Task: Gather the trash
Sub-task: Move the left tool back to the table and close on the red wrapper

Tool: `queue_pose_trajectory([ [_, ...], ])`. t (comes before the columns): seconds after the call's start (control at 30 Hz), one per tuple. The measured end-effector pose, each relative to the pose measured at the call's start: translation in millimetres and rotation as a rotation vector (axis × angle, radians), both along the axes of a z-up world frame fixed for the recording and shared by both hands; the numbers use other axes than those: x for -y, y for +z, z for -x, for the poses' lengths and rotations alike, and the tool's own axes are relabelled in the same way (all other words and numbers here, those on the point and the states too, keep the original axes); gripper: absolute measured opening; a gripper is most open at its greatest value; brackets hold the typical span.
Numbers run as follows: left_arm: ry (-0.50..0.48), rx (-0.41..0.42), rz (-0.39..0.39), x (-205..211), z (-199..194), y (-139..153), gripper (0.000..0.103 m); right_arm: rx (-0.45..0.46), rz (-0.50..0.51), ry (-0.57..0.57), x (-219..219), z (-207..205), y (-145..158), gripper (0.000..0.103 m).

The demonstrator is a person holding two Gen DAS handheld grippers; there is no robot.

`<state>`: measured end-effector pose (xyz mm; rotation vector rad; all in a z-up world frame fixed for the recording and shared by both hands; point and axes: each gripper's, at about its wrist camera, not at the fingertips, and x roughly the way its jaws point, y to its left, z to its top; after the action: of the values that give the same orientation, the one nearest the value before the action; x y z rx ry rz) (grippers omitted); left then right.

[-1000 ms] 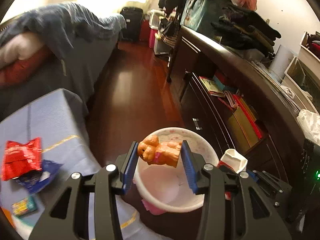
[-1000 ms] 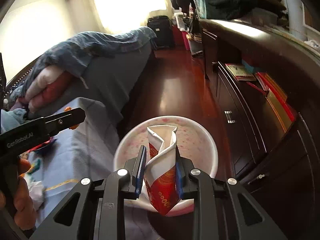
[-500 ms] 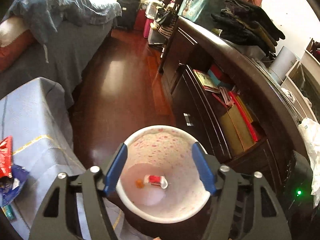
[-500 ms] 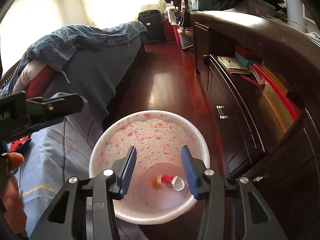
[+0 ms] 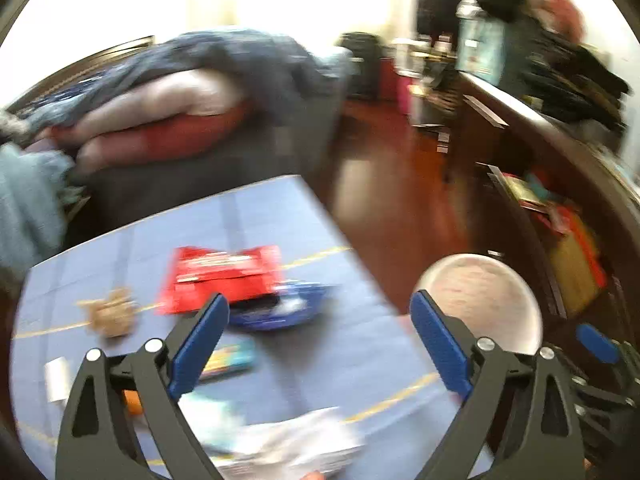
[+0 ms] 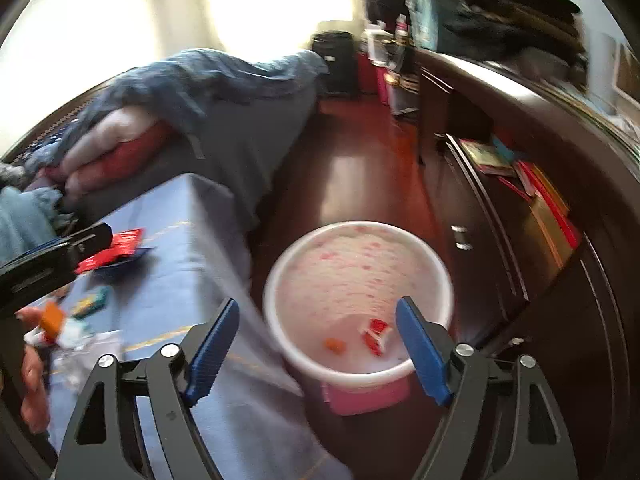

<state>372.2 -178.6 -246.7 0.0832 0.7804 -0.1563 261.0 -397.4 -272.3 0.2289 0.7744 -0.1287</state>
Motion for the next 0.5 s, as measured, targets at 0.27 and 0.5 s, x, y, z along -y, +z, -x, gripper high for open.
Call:
queue_pose_trajectory([
  [0.27, 0.244, -0.078, 0.033, -83.0, -52.7, -3.5, 0.099, 0.029, 0.006, 0.116, -51.8, 0.5, 17.3, 0.082],
  [0.5, 0.300, -0.194, 0.027, -93.0, -117.8, -41.7, 0.099, 0.026, 0.024, 0.173, -78.8, -8.0, 18.3, 0.082],
])
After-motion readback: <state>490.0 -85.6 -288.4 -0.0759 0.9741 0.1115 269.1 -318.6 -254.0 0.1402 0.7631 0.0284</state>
